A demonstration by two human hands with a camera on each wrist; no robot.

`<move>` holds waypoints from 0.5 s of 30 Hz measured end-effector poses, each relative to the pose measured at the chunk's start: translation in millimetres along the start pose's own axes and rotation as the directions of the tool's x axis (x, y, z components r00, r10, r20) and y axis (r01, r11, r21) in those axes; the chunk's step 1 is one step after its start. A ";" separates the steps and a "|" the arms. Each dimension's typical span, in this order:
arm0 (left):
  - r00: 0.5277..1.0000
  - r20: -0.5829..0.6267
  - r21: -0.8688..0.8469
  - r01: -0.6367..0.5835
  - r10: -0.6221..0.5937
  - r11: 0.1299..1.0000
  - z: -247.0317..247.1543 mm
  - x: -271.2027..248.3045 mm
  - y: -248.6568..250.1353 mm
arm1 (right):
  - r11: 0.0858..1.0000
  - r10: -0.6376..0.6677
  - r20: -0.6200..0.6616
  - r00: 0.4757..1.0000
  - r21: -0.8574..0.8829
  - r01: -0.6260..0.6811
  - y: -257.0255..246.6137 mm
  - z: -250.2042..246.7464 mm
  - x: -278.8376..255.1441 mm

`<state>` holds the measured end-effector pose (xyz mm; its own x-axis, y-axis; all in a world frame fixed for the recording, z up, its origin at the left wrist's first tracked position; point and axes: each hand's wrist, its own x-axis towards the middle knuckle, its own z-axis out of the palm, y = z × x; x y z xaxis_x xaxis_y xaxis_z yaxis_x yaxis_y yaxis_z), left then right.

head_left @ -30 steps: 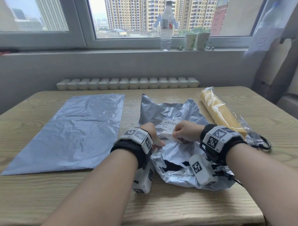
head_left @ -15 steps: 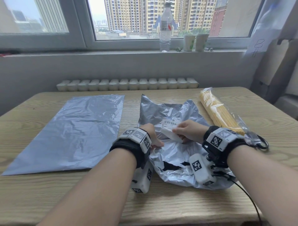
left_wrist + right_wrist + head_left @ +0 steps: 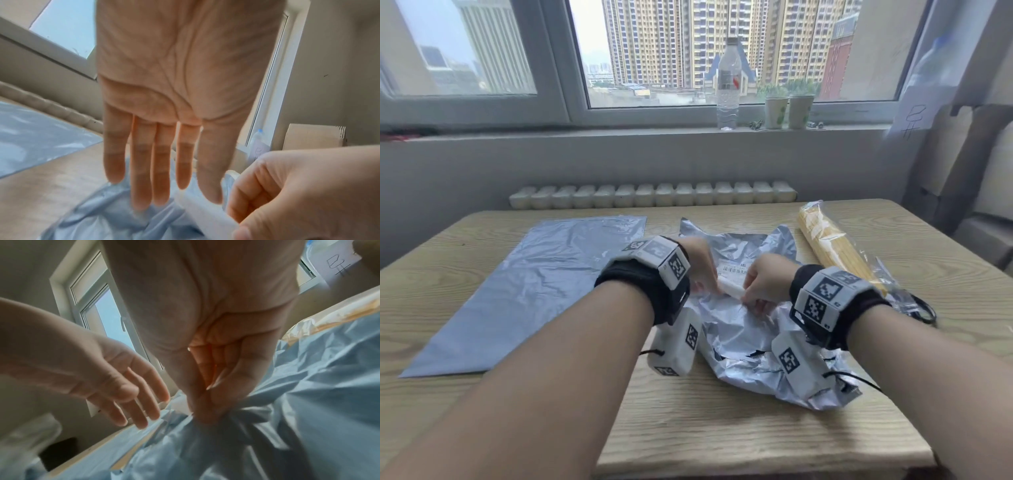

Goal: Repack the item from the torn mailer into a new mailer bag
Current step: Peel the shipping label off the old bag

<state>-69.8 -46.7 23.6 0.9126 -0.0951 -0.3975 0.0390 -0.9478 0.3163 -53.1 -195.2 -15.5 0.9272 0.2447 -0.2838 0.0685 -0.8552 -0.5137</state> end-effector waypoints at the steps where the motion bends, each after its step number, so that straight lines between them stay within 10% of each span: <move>1: 0.998 -0.056 -0.041 0.005 -0.007 0.999 -6.4 -2.9 0.5 | 1.000 -0.002 -0.019 1.000 0.014 0.002 -3.1 -1.7 -0.5; 9: 0.996 0.053 -0.198 0.086 -0.077 0.976 -12.2 -5.2 11.6 | 0.995 -0.104 -0.094 0.990 -0.003 0.104 -1.6 -5.6 -2.2; 15: 0.985 -0.094 -0.330 0.109 -0.147 0.938 51.2 33.7 -0.7 | 0.995 -0.096 -0.074 0.993 -0.037 0.093 21.1 -0.7 1.3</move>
<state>-59.8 -64.8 -34.1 0.9310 0.0746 -0.3574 0.2704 -0.7986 0.5376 -50.2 -213.2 -26.1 0.9411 0.2910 -0.1725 0.1682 -0.8449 -0.5079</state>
